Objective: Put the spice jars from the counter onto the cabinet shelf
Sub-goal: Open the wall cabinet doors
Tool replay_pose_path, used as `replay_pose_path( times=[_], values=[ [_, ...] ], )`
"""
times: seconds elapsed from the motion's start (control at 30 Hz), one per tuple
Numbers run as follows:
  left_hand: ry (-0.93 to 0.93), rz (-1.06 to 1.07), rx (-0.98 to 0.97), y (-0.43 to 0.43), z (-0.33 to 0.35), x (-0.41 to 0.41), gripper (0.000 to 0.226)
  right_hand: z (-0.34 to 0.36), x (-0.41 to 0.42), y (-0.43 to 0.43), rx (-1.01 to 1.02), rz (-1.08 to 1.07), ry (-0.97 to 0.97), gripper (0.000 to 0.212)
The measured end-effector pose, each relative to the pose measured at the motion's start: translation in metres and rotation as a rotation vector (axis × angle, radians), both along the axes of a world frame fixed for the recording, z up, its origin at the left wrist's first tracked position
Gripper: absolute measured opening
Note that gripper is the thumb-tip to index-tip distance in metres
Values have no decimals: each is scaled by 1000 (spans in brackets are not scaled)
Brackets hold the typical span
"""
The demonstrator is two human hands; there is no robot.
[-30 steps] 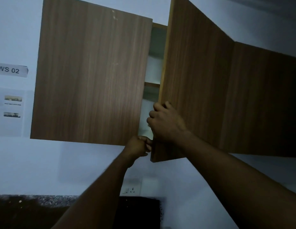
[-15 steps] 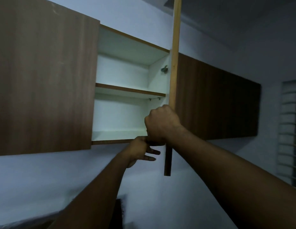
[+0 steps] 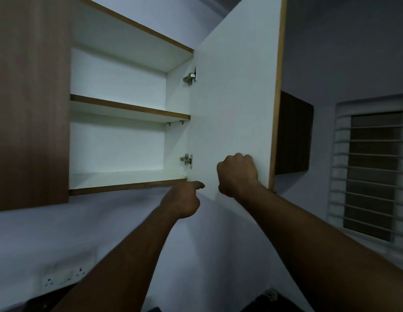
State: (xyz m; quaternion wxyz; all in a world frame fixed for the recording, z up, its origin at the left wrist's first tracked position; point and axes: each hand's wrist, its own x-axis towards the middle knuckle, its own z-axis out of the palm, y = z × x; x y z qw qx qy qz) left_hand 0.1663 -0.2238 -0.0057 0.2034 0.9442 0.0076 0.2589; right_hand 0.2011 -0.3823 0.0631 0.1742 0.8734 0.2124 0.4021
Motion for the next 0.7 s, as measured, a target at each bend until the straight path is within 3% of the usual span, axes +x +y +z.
replay_pose_path(
  times=[0.23, 0.4, 0.7],
  values=[
    [50, 87, 118, 7, 6, 26, 67, -13, 56, -35, 126, -59, 198, 6],
    [38, 69, 199, -11, 16, 51, 73, -19, 77, -33, 135, 11, 101, 10],
    [15, 92, 291, -22, 17, 66, 72, -12, 78, -20, 199, 36, 193, 12]
  ],
)
